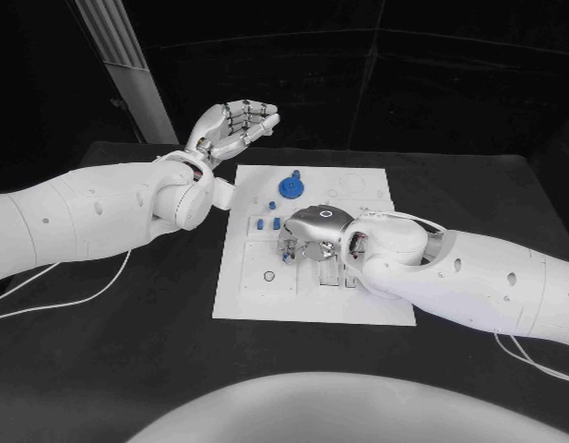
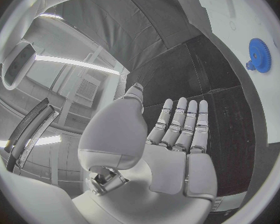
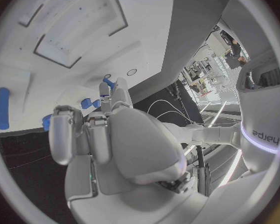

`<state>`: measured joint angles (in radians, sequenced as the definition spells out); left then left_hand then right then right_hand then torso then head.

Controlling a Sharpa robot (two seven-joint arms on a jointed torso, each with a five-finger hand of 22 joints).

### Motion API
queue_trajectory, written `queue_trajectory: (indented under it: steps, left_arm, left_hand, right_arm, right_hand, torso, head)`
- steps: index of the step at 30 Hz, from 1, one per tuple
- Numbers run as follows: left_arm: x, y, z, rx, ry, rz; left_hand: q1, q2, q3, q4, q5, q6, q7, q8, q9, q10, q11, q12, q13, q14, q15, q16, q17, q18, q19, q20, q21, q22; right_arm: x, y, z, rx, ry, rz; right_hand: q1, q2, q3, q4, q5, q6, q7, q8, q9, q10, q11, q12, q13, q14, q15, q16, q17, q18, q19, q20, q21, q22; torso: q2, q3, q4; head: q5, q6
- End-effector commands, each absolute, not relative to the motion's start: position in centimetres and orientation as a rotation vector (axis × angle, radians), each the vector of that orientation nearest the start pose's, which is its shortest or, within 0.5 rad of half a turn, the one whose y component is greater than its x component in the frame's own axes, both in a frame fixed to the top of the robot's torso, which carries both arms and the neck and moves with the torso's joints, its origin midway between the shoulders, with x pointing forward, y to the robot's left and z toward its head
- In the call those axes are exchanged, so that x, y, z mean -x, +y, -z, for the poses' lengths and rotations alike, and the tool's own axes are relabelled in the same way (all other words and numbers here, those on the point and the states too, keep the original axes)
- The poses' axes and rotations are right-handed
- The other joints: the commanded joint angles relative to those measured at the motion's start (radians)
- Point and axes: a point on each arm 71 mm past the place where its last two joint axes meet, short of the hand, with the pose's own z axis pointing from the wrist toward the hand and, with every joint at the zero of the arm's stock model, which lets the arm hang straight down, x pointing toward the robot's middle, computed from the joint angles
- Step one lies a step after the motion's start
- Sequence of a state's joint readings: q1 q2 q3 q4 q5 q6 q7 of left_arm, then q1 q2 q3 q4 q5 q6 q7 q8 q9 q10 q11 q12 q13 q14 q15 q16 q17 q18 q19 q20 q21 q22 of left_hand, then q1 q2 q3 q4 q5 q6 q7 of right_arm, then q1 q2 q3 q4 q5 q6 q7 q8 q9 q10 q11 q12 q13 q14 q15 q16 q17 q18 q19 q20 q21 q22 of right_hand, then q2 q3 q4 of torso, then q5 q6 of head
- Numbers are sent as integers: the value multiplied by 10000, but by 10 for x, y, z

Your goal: Assemble the parts on the task board

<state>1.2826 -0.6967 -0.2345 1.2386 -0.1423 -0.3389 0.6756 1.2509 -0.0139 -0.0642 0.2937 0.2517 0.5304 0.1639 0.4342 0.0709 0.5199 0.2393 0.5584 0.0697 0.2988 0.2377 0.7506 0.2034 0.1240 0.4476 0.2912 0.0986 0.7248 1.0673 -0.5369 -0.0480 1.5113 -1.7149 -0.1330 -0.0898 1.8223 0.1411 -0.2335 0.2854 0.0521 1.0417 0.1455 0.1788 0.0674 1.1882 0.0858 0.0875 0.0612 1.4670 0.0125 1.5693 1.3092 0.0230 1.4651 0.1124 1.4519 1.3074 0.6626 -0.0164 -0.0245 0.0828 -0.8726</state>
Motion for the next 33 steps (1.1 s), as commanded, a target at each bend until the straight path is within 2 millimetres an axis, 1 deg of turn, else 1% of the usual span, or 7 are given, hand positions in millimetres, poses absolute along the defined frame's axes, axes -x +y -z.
queue_trajectory:
  steps: [1, 10, 16, 21, 30, 33]
  left_arm:
    - [-523, 219, 182, 5870, 11393, 15490]
    - [-523, 219, 182, 5876, 11399, 15478]
    - [-523, 219, 182, 5876, 11404, 15483]
    - [-523, 219, 182, 5878, 11405, 15476]
    - [-523, 220, 182, 5882, 11398, 15452]
    - [-523, 220, 182, 5881, 11398, 15449]
  left_hand:
    - [6, 129, -78, -8, 58, -96, 1155, 50, -12, -76, 26, 65, -9, -79, -12, 67, -17, -145, 70, -5, -61, -9]
    - [9, 136, -84, -8, 59, -102, 1156, 54, -13, -82, 27, 73, -10, -82, -11, 74, -27, -147, 67, -5, -66, -13]
    - [10, 137, -86, -8, 59, -103, 1156, 54, -13, -83, 27, 75, -10, -83, -11, 76, -29, -147, 66, -5, -67, -14]
    - [11, 140, -89, -8, 60, -106, 1156, 57, -14, -87, 28, 79, -11, -85, -11, 80, -34, -148, 65, -5, -69, -17]
    - [13, 143, -91, -8, 60, -108, 1157, 58, -14, -89, 28, 82, -11, -86, -10, 83, -38, -149, 63, -5, -71, -19]
    - [14, 146, -94, -9, 60, -110, 1157, 60, -14, -92, 29, 86, -12, -88, -10, 87, -43, -150, 62, -5, -73, -21]
  right_arm:
    - [-425, -42, 242, 5908, 17387, -8581]
    - [-425, -43, 243, 5696, 17427, -8759]
    - [-426, -41, 244, 5566, 17544, -8879]
    - [-427, -41, 245, 5462, 17615, -8908]
    - [-426, -40, 247, 5536, 17880, -8876]
    - [-426, -40, 248, 5550, 17995, -8797]
  right_hand:
    - [-32, 583, 60, -7, -44, 27, 69, -77, 10, -6, 61, -49, -3, 1038, 64, 15, 2616, 89, 464, 83, -57, 2026]
    - [-42, 610, 77, 0, -45, 10, 78, -102, 7, -16, 70, -77, -5, 1038, 70, 15, 2616, 89, 464, 88, -58, 2026]
    - [-52, 622, 84, 5, -46, -1, 84, -117, 6, -20, 75, -91, -5, 1038, 73, 15, 2616, 91, 460, 92, -67, 2022]
    - [-58, 626, 86, 6, -46, -13, 89, -131, 4, -25, 79, -103, -5, 1038, 76, 15, 2616, 91, 461, 95, -65, 2022]
    - [-62, 627, 88, 7, -45, -21, 92, -140, 2, -25, 81, -109, -4, 1038, 78, 15, 2616, 93, 458, 97, -73, 2019]
    - [-64, 629, 89, 8, -45, -23, 94, -143, 2, -22, 81, -110, -4, 1038, 79, 15, 2616, 92, 459, 98, -71, 2020]
  torso:
    - [-1, -2, 0]
    - [0, 1, 5]
    - [-4, -5, -4]
    - [3, 0, 6]
    - [1, 0, -6]
    - [-3, -6, -11]
  head:
    - [7, 0]
    - [11, 0]
    - [9, 0]
    - [9, 0]
    - [20, 0]
    - [0, 0]
